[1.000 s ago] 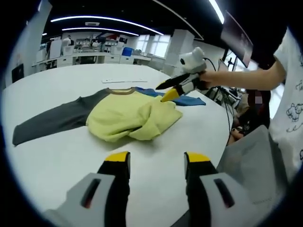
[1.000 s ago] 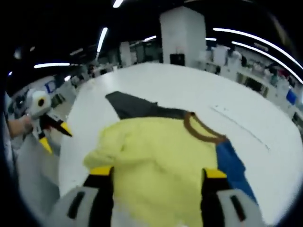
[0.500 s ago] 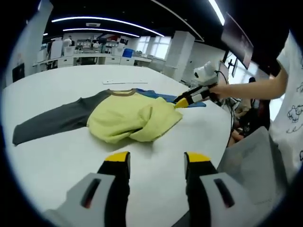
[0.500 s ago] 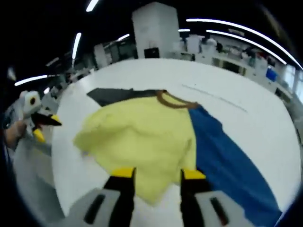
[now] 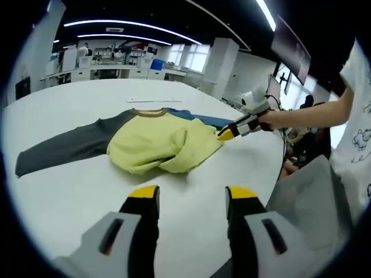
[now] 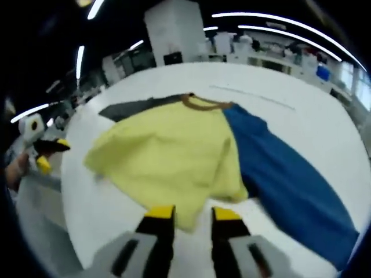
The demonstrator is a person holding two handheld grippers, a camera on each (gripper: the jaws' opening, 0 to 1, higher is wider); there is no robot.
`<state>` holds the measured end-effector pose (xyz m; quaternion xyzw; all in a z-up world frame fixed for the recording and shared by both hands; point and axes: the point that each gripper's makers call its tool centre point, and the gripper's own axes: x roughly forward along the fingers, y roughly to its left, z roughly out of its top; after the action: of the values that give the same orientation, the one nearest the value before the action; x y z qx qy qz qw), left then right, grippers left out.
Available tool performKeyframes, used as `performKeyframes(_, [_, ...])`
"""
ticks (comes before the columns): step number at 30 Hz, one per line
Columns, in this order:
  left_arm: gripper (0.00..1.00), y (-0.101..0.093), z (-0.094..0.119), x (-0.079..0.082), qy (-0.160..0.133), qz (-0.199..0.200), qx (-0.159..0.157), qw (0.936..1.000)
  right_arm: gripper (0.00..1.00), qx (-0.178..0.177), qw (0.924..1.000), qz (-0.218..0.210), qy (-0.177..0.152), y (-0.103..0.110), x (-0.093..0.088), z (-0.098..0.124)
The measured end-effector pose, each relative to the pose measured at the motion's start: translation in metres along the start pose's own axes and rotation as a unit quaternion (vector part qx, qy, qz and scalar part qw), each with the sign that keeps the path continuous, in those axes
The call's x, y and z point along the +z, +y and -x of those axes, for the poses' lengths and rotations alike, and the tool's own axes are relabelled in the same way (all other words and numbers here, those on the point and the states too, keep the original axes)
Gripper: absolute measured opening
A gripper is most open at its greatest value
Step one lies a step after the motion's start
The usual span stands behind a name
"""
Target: Fold the garment on the visible template until the final outline fits inside the template.
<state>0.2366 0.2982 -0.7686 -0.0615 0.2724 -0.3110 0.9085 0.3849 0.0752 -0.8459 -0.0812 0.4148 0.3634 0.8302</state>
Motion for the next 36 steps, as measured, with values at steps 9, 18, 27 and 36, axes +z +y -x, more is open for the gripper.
performKeyframes(9, [0.42, 0.007, -0.002, 0.001, 0.009, 0.0, -0.003, 1.0, 0.0, 0.02, 0.9977, -0.061, -0.021, 0.01, 0.001, 0.012])
performKeyframes(18, [0.32, 0.046, -0.013, 0.0, 0.05, -0.053, 0.041, 0.9965, 0.0, 0.023, 0.9971, -0.054, -0.048, 0.03, -0.001, 0.047])
performKeyframes(27, [0.24, 0.078, -0.046, 0.0, 0.109, -0.293, 0.098, 0.9447, 0.0, 0.029, 0.9935, -0.09, -0.064, 0.044, -0.01, 0.055])
performKeyframes(36, [0.16, 0.087, -0.069, -0.008, 0.146, -0.368, 0.085, 0.9143, 0.0, 0.022, 0.9917, -0.108, -0.066, 0.039, -0.021, 0.061])
